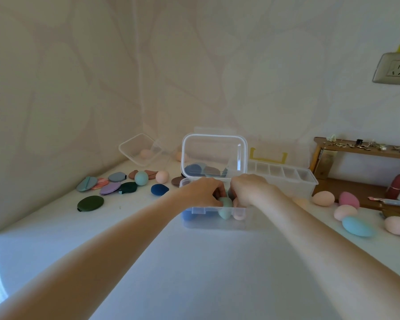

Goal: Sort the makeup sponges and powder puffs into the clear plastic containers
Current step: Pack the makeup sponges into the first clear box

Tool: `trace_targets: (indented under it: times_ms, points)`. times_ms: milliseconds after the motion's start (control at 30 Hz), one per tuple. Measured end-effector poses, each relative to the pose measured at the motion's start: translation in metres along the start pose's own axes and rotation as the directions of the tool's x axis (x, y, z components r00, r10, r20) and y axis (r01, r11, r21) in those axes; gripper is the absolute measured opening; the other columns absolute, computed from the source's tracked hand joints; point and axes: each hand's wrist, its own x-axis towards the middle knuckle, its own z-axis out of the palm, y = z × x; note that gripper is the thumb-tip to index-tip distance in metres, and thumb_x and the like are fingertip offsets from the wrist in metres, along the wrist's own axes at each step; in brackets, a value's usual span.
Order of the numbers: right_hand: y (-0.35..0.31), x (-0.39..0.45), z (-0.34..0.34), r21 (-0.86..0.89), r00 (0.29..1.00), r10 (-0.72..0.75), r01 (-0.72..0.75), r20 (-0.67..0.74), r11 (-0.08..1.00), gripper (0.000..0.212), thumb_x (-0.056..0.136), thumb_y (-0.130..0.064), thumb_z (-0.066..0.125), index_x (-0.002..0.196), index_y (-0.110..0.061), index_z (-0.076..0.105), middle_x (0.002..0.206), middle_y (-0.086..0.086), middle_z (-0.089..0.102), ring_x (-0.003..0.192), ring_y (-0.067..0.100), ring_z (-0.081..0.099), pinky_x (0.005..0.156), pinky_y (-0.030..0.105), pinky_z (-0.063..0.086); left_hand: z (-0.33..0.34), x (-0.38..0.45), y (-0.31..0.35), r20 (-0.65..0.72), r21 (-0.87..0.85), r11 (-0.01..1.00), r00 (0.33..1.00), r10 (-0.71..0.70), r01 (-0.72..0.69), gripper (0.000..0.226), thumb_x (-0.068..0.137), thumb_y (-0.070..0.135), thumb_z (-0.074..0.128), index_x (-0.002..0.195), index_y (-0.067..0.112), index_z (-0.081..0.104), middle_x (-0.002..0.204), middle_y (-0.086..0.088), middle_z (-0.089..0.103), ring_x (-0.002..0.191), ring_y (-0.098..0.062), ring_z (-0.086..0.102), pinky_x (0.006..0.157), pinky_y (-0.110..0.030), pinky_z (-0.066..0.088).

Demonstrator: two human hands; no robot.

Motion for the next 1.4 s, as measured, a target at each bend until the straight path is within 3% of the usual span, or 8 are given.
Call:
trace_targets:
  times_ms: [100, 300, 467, 633, 833, 933, 1067, 1400]
  points:
    - [0.0, -0.003, -0.002, 0.004, 0.998, -0.015, 0.015, 0.057, 1.0, 0.013, 0.083, -0.016, 0.059, 0.095, -0.013, 0.062, 0.069, -0.001, 0.046, 0.073, 0.022, 0.051, 0.063, 0.028, 0.04, -0.001, -0.003, 0.0, -0.059, -0.005, 1.0, 0.998, 0.012, -0.013, 0.031, 0.085, 0.027, 0.063, 0.113, 0.017, 0.057, 0.104, 0.003, 0.061, 0.088, -0.01, 0.052, 0.064, -0.009, 0.037]
    - [0.008, -0.008, -0.005, 0.138, 0.992, -0.064, 0.05, 0.106, 0.989, 0.024, 0.086, -0.02, 0.055, 0.106, -0.014, 0.067, 0.085, 0.002, 0.055, 0.08, 0.023, 0.053, 0.065, 0.027, 0.042, -0.005, 0.0, 0.005, -0.109, -0.105, 0.993, 0.993, 0.05, -0.062, 0.057, 0.075, 0.041, 0.072, 0.122, 0.021, 0.049, 0.124, 0.001, 0.054, 0.112, -0.017, 0.051, 0.098, -0.032, 0.045]
    - [0.024, -0.016, -0.016, 0.331, 0.99, -0.099, 0.06, 0.1, 0.942, 0.025, 0.08, -0.022, 0.068, 0.1, -0.013, 0.054, 0.093, 0.001, 0.052, 0.084, 0.021, 0.053, 0.061, 0.024, 0.041, -0.006, 0.001, 0.003, -0.043, 0.022, 0.996, 0.995, 0.088, -0.087, 0.046, 0.08, 0.03, 0.07, 0.12, 0.019, 0.051, 0.121, -0.001, 0.054, 0.102, -0.013, 0.048, 0.08, -0.021, 0.036]
    - [0.038, -0.024, -0.024, 0.49, 0.994, -0.106, 0.079, 0.027, 0.868, 0.023, 0.081, -0.017, 0.071, 0.101, -0.011, 0.061, 0.091, 0.001, 0.058, 0.061, 0.01, 0.049, 0.052, 0.018, 0.04, -0.006, 0.001, -0.001, -0.004, 0.104, 0.991, 0.997, 0.083, -0.082, 0.025, 0.085, 0.032, 0.062, 0.107, 0.019, 0.061, 0.11, 0.0, 0.06, 0.09, -0.011, 0.048, 0.066, -0.014, 0.038]
    - [0.022, -0.019, -0.012, 0.397, 0.994, -0.106, 0.084, 0.033, 0.914, 0.022, 0.073, -0.018, 0.072, 0.093, -0.015, 0.063, 0.105, 0.002, 0.062, 0.096, 0.022, 0.061, 0.077, 0.031, 0.051, -0.005, 0.002, 0.001, 0.04, 0.113, 0.993, 0.999, 0.021, -0.025, 0.017, 0.086, 0.039, 0.058, 0.096, 0.026, 0.062, 0.084, 0.013, 0.059, 0.078, -0.01, 0.053, 0.072, -0.024, 0.045]
    - [0.013, -0.014, -0.009, 0.271, 0.993, -0.108, 0.09, 0.052, 0.958, 0.027, 0.07, -0.015, 0.066, 0.096, -0.011, 0.064, 0.097, 0.003, 0.063, 0.088, 0.024, 0.062, 0.068, 0.032, 0.051, -0.004, 0.001, -0.001, 0.044, 0.137, 0.991, 0.999, 0.0, -0.006, 0.017, 0.086, 0.045, 0.056, 0.075, 0.031, 0.055, 0.068, 0.017, 0.052, 0.068, -0.007, 0.052, 0.071, -0.029, 0.047]
    - [0.008, -0.007, -0.005, 0.212, 0.993, -0.106, 0.093, 0.051, 0.973, 0.021, 0.066, -0.013, 0.065, 0.087, -0.013, 0.067, 0.09, 0.005, 0.065, 0.081, 0.024, 0.065, 0.063, 0.03, 0.053, -0.006, -0.001, -0.004, -0.01, 0.058, 0.998, 0.999, 0.041, -0.041, 0.025, 0.086, 0.032, 0.061, 0.107, 0.02, 0.065, 0.094, 0.006, 0.068, 0.081, -0.01, 0.058, 0.082, -0.034, 0.054]
    - [0.006, 0.0, -0.002, 0.162, 0.993, -0.11, 0.104, 0.03, 0.981, 0.028, 0.068, -0.034, 0.074, 0.091, -0.029, 0.06, 0.085, -0.007, 0.059, 0.084, 0.02, 0.061, 0.06, 0.024, 0.042, -0.018, -0.009, -0.017, 0.023, 0.067, 0.996, 0.998, 0.064, -0.065, 0.028, 0.085, 0.028, 0.065, 0.11, 0.016, 0.064, 0.107, 0.0, 0.066, 0.087, -0.014, 0.055, 0.08, -0.021, 0.048]
